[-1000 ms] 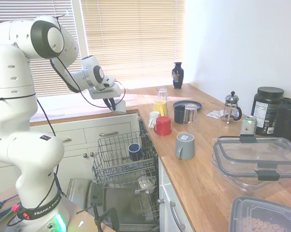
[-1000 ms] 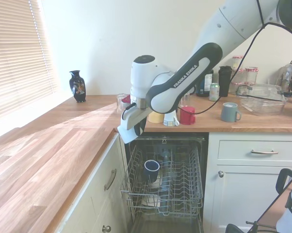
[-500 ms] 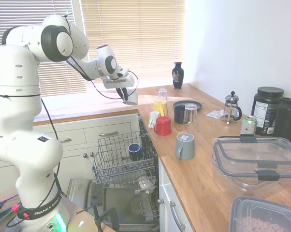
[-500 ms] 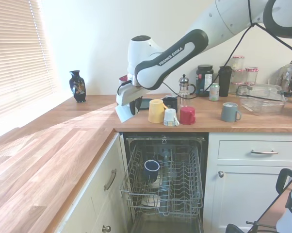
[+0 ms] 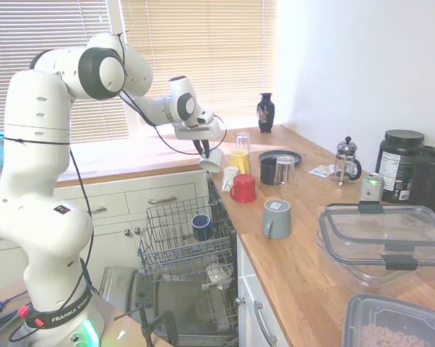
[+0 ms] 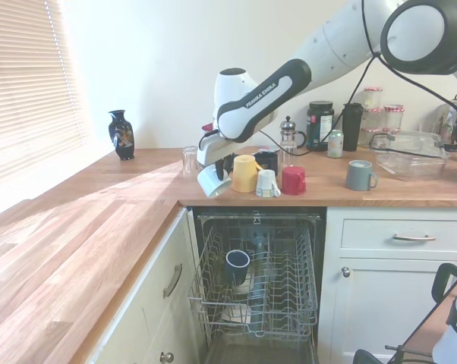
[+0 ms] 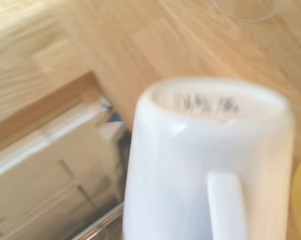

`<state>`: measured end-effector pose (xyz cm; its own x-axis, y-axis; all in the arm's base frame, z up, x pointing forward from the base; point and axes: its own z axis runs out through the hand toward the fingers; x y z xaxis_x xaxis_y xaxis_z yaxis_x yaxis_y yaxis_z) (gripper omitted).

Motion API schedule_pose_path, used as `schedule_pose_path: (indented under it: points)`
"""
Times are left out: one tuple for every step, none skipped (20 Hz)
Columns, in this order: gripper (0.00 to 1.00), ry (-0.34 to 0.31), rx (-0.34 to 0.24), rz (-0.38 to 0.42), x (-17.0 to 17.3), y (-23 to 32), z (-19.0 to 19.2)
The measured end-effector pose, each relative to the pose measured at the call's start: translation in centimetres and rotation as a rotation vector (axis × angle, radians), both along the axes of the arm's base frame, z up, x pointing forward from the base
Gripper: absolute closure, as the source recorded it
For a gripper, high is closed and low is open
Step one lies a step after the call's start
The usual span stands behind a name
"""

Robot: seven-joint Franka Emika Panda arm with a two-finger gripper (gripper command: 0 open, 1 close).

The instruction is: Move a mug from dishwasher to table

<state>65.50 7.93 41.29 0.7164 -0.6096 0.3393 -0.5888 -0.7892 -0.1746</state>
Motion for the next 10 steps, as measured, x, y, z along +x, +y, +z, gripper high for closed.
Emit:
schedule_pose_path:
  points:
    - [1.00,-0.004,0.004,-0.004,0.4,-0.5,-0.1]
    - [1.00,-0.005,0.009,-0.005,0.8,-1.0,-0.3]
    - [1.00,-0.006,0.011,-0.004,1.0,-1.4,-0.4]
    - [1.00,-0.009,0.013,-0.005,1.3,-1.7,-0.5]
    - [1.00,-0.010,0.014,-0.005,1.4,-1.9,-0.8]
    - [1.00,-0.008,0.016,-0.005,1.5,-1.9,-1.0]
    - [1.00,-0.004,0.015,-0.004,1.5,-1.9,-1.4]
    - [1.00,0.002,0.014,-0.001,1.5,-1.9,-1.9]
    - [1.00,0.008,0.014,0.000,1.5,-1.9,-2.6]
    - [1.00,0.017,0.014,0.002,1.4,-1.8,-3.5]
